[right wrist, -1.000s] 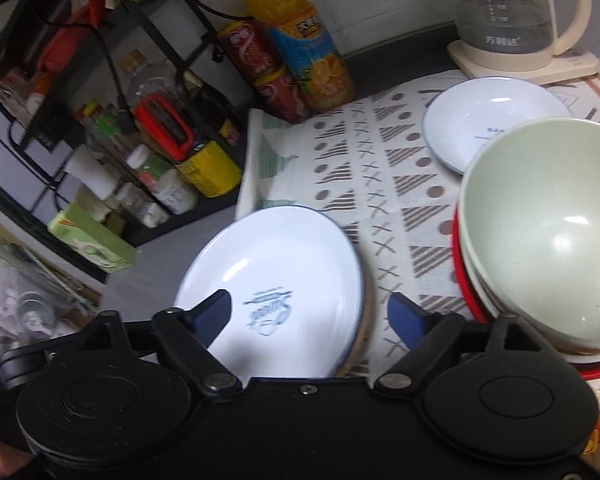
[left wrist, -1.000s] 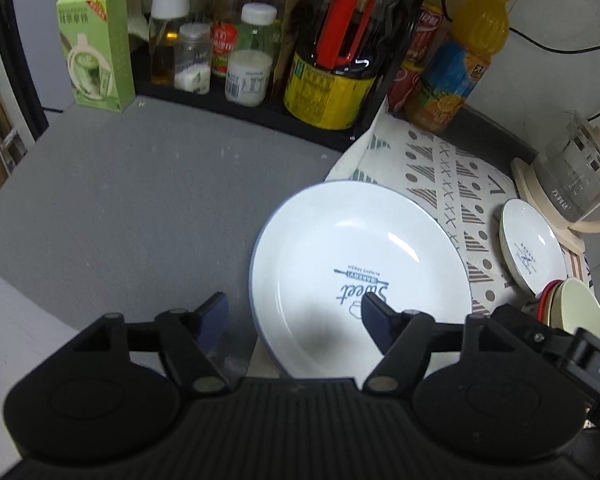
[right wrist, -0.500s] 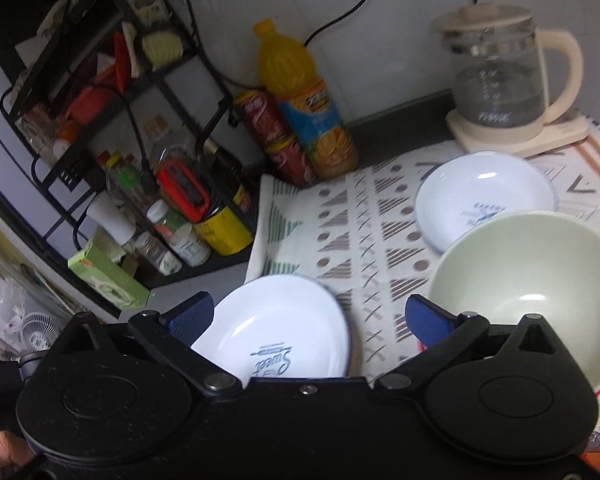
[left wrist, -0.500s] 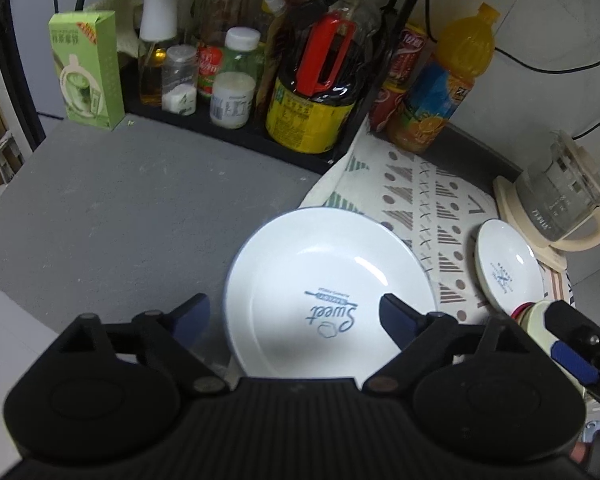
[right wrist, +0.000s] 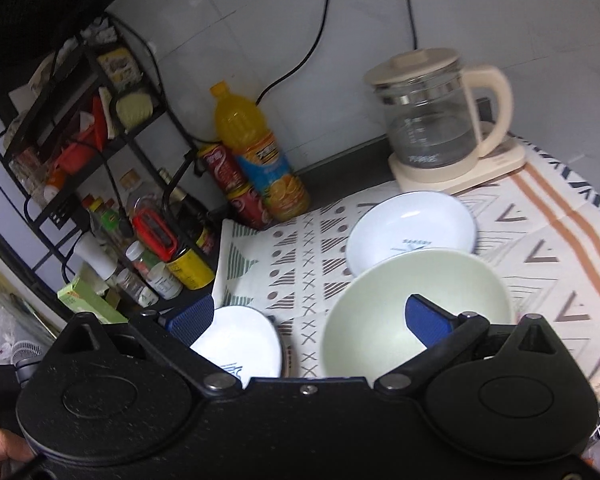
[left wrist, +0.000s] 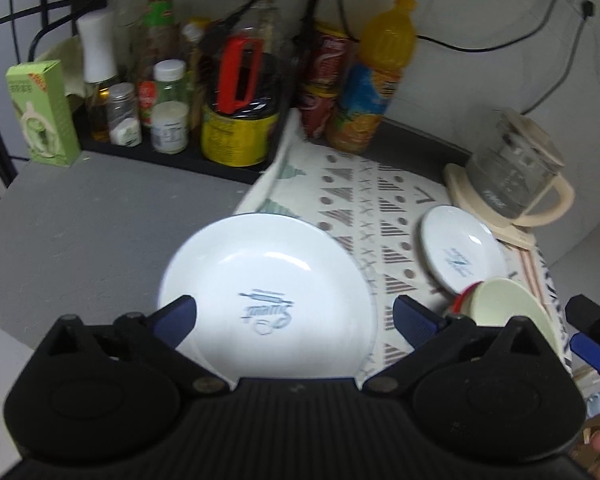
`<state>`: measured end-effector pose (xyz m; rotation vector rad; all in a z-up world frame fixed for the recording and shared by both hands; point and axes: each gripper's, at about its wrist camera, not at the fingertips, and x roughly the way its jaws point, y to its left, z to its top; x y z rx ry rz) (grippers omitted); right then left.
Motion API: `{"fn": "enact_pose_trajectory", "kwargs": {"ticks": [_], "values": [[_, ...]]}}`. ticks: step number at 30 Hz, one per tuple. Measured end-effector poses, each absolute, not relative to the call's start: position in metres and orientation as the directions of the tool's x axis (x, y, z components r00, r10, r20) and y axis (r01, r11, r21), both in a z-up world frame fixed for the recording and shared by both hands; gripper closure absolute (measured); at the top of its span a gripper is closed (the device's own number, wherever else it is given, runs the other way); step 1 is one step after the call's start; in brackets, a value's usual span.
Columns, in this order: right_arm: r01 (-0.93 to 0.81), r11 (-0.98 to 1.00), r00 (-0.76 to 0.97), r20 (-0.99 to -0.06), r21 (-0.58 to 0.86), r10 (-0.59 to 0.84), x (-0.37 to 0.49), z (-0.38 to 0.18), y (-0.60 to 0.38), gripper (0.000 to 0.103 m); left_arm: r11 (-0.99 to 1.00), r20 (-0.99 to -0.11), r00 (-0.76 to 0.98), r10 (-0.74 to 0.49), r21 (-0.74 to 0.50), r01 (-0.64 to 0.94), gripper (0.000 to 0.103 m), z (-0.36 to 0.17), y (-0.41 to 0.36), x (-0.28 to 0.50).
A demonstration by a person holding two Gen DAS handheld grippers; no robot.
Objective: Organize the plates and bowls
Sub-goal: 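Open both tools and move them toward the 'BAKERY' plate, then grip the rim of the white 'BAKERY' plate with both tools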
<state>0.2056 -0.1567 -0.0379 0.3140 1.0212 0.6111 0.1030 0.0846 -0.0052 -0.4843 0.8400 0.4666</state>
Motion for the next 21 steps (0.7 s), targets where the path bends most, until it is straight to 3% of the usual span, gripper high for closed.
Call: {"fn": "enact_pose_trajectory", "kwargs": {"ticks": [14,21], "values": [[-0.28,0.824,0.421,-0.708,0.493,0.567,0.212,-0.032,-0.207,0.0,0.857,-0.767,0.62,0.168,-0.197,-0.477,0.0,0.01,0.038,0.134],[-0.24,0.862,0.463,-0.728,0.447,0.506,0.226,-0.035,-0.212,0.0,0.893,-0.783,0.615,0.088,-0.212,-0.398,0.0,-0.004,0.03,0.166]]}}
